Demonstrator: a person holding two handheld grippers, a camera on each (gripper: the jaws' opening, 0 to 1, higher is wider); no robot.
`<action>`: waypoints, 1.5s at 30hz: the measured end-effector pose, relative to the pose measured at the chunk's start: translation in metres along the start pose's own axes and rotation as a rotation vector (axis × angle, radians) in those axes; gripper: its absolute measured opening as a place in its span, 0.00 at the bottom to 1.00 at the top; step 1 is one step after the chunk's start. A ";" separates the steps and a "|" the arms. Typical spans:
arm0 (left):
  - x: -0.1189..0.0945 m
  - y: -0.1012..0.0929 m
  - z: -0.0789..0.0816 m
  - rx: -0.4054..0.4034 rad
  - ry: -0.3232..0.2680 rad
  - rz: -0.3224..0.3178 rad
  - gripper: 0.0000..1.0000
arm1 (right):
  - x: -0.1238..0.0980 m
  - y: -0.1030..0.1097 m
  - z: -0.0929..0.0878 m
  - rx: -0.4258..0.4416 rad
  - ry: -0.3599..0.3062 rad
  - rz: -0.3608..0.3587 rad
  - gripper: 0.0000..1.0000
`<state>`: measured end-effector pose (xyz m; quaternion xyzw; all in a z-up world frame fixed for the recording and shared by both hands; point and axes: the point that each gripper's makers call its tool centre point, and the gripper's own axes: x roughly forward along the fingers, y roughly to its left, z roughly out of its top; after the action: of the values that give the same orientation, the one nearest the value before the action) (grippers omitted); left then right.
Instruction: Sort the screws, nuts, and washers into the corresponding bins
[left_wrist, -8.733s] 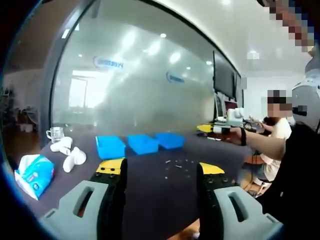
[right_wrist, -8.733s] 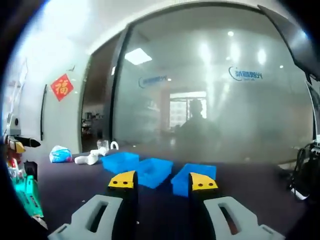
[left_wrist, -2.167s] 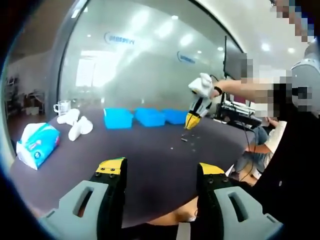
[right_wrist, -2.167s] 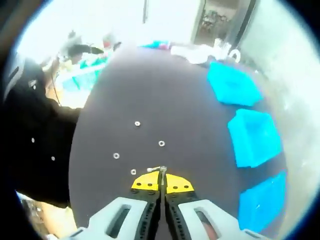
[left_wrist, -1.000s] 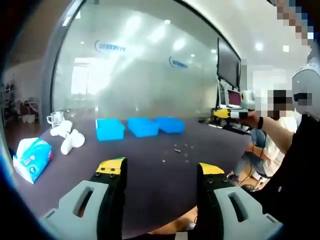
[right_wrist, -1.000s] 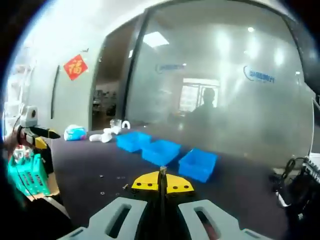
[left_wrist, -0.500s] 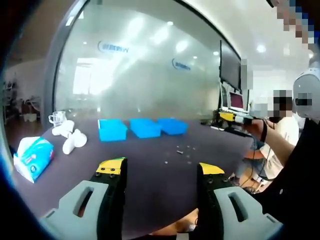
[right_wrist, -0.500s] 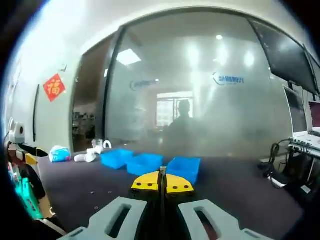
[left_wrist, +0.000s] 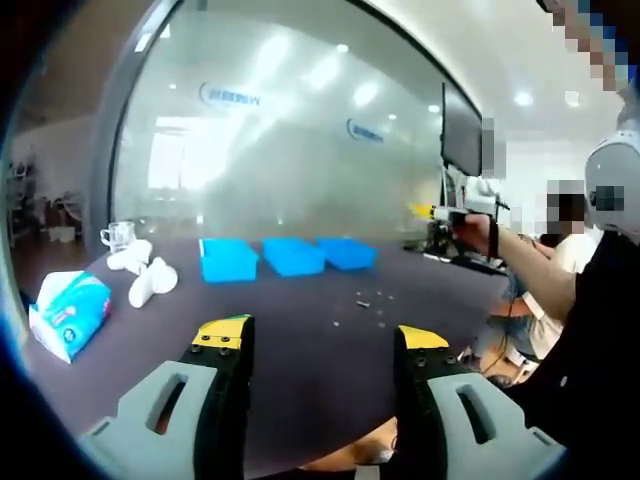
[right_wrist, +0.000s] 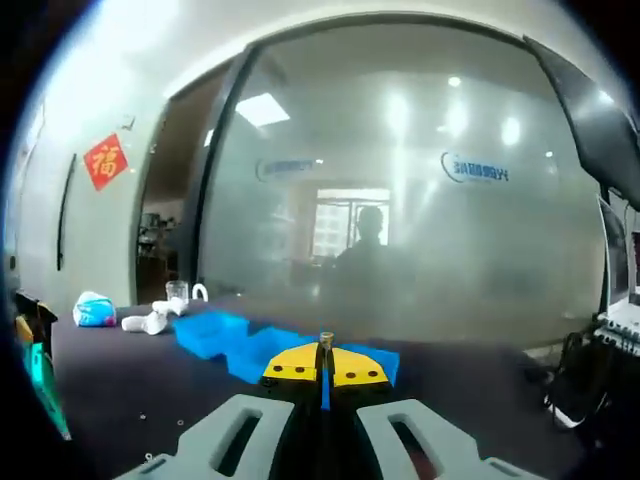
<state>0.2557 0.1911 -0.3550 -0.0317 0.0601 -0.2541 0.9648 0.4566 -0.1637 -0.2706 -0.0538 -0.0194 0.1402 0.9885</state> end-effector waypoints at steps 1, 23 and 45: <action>-0.001 0.001 0.000 -0.001 0.000 0.001 0.54 | 0.007 -0.002 0.003 -0.005 0.002 0.000 0.00; -0.010 0.013 0.015 0.005 -0.041 0.049 0.54 | 0.131 -0.016 -0.021 0.005 0.133 -0.013 0.00; -0.016 0.014 0.023 0.015 -0.061 0.077 0.54 | 0.161 -0.024 -0.056 -0.014 0.232 -0.047 0.00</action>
<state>0.2516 0.2123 -0.3324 -0.0299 0.0299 -0.2163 0.9754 0.6208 -0.1471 -0.3194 -0.0763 0.0929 0.1096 0.9867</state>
